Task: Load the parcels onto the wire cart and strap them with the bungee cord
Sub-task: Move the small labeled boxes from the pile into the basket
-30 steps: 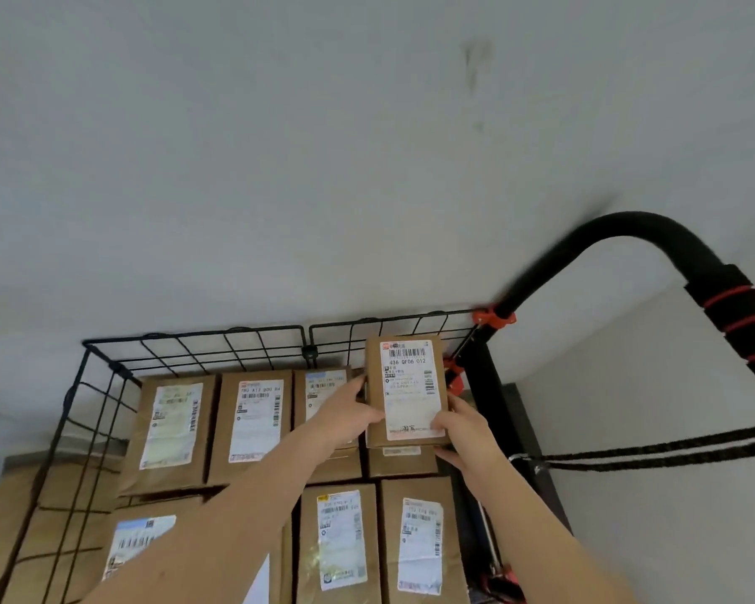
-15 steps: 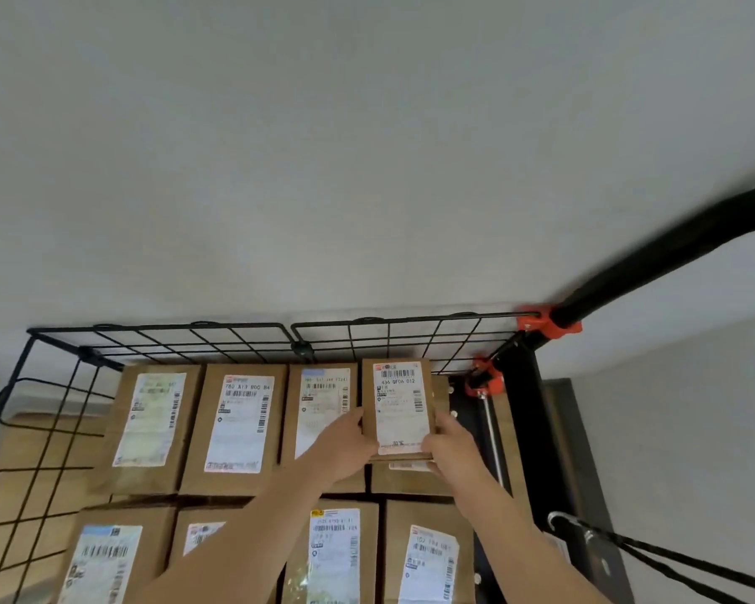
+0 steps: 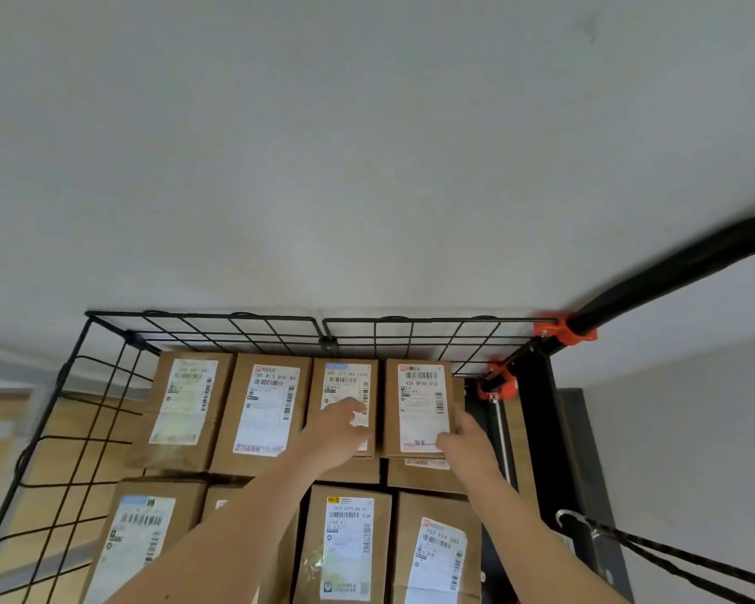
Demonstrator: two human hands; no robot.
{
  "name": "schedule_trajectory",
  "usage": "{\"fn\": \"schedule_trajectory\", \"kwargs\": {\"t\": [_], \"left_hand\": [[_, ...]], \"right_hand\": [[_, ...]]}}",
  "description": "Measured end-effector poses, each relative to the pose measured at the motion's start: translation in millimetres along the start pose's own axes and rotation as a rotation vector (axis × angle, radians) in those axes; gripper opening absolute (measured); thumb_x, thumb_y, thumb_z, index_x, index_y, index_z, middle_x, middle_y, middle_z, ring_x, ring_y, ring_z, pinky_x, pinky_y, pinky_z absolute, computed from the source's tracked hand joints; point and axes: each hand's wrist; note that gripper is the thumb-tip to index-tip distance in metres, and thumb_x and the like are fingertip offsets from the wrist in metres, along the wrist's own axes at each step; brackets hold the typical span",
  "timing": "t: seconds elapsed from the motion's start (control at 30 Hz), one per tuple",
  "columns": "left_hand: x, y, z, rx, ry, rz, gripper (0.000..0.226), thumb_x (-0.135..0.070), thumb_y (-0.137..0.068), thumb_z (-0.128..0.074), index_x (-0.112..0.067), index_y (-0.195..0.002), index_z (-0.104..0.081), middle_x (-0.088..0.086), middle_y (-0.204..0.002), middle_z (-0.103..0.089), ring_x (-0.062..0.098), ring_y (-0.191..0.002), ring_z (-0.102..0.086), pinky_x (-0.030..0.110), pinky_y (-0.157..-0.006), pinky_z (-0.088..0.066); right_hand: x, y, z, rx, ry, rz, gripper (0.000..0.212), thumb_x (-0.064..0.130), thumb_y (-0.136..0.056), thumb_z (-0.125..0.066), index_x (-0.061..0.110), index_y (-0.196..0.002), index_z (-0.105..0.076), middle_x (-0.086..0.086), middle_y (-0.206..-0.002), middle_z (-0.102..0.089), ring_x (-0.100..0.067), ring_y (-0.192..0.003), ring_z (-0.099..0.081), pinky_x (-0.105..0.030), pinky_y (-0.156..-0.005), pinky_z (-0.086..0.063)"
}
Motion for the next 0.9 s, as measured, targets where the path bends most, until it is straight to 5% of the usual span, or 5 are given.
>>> {"fn": "schedule_trajectory", "kwargs": {"t": [0.23,0.43,0.57,0.7,0.9], "left_hand": [[24,42,29,-0.060,-0.021,-0.070,0.044,-0.020,-0.094,-0.048,-0.022,-0.138,-0.041,0.002,-0.141,-0.044,0.017,-0.124,-0.046,0.026,-0.098,-0.039],[53,95,59,-0.153,-0.021,-0.182,0.031,-0.015,-0.094,-0.047,-0.025,-0.123,-0.053,-0.007,-0.127,-0.049,0.013,-0.107,-0.052,0.022,-0.086,-0.043],[93,142,85,-0.213,-0.023,-0.248,0.039,-0.021,-0.093,-0.051,-0.024,-0.132,-0.048,-0.001,-0.139,-0.045,0.014,-0.117,-0.048,0.024,-0.098,-0.039],[141,200,111,-0.300,-0.047,-0.301,0.042,-0.023,-0.094,-0.049,-0.024,-0.136,-0.045,-0.004,-0.141,-0.044,0.014,-0.125,-0.046,0.026,-0.096,-0.043],[232,279,152,-0.476,-0.068,-0.357,0.043,-0.024,-0.095,-0.049,-0.023,-0.138,-0.043,-0.004,-0.141,-0.045,0.012,-0.125,-0.046,0.024,-0.097,-0.037]], "right_hand": [[17,48,-5,-0.096,0.090,0.089,0.056,0.007,-0.089,-0.048,0.023,-0.142,-0.037,-0.005,-0.133,-0.056,-0.022,-0.112,-0.057,-0.032,-0.089,-0.050],[37,110,-42,-0.121,0.101,0.180,0.054,0.009,-0.091,-0.049,0.021,-0.143,-0.039,-0.009,-0.145,-0.041,-0.025,-0.125,-0.046,-0.030,-0.100,-0.042],[51,163,-84,-0.106,0.222,0.287,0.051,0.011,-0.092,-0.048,0.020,-0.142,-0.040,-0.004,-0.143,-0.046,-0.010,-0.084,-0.053,-0.016,-0.061,-0.044],[59,223,-135,-0.083,0.269,0.367,0.043,0.010,-0.093,-0.044,0.022,-0.134,-0.049,-0.002,-0.141,-0.047,-0.019,-0.109,-0.055,-0.025,-0.079,-0.044],[66,301,-230,-0.027,0.295,0.548,0.035,0.009,-0.092,-0.046,0.020,-0.122,-0.059,0.001,-0.129,-0.055,-0.009,-0.092,-0.053,-0.016,-0.066,-0.043]]}}
Point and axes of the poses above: each hand's wrist, its own y-axis away from the middle knuckle, its own z-axis out of the back of the hand, x = y × z
